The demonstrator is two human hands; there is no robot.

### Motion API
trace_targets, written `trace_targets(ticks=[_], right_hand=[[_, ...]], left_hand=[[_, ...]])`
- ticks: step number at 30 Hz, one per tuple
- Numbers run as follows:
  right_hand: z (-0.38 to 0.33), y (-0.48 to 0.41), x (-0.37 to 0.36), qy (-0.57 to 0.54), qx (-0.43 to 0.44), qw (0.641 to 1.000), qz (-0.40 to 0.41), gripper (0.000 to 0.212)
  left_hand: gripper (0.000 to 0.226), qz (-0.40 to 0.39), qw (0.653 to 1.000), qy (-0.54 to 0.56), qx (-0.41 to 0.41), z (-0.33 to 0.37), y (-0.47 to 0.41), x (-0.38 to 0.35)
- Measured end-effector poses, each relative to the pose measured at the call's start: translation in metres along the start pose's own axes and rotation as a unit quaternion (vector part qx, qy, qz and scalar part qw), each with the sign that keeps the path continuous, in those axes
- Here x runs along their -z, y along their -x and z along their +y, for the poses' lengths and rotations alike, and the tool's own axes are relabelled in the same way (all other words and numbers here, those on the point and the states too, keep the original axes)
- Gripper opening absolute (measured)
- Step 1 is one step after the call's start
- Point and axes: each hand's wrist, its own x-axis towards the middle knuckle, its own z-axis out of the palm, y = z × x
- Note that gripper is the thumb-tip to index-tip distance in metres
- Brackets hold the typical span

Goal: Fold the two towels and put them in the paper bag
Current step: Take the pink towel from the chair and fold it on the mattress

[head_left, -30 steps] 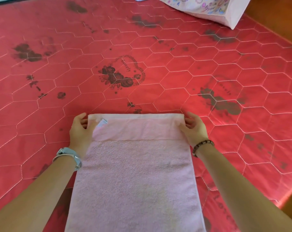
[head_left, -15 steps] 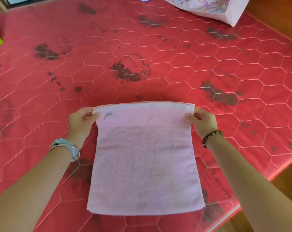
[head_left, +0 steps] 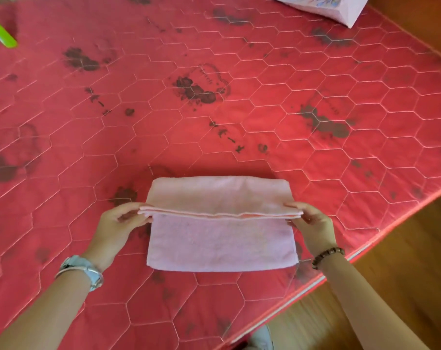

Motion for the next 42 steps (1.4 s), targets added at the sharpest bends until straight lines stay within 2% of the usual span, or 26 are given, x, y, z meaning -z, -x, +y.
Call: trace_targets(ticks=[6, 9, 12, 15, 19, 27, 36, 42], right_hand=[[0.011, 0.02, 0.0, 0.024, -0.09, 0.996, -0.008, 0.049], [0.009, 0.018, -0.005, -0.016, -0.122, 0.992, 0.003, 0.04], [0.006, 0.012, -0.008, -0.027, -0.144, 0.989, 0.014, 0.021], [0.001, 0.003, -0.011, 0.002, -0.113, 0.993, -0.016, 0.022], [-0.008, -0.013, -0.017, 0.052, -0.058, 0.996, -0.05, 0.041], [-0.013, -0.04, -0.018, -0.003, -0.041, 0.999, -0.016, 0.051], [0.002, -0.065, -0.024, 0.052, -0.072, 0.995, -0.04, 0.056], [0.007, -0.064, -0.016, 0.121, -0.019, 0.99, -0.073, 0.062]], left_hand=[[0.027, -0.03, 0.997, -0.048, 0.052, -0.03, 0.019, -0.005], [0.025, -0.016, 0.996, -0.001, 0.09, -0.034, 0.014, -0.011], [0.022, 0.026, 0.994, 0.032, 0.099, -0.031, 0.008, -0.021], [0.022, 0.045, 0.997, -0.013, 0.053, -0.024, -0.002, -0.032], [0.03, 0.06, 0.998, -0.007, 0.026, -0.015, -0.02, -0.044], [0.037, 0.074, 0.993, 0.086, 0.019, -0.004, -0.048, -0.044], [0.048, 0.021, 0.999, -0.028, 0.028, -0.007, -0.065, -0.045], [0.054, 0.039, 0.997, -0.064, 0.011, -0.018, -0.057, -0.042]])
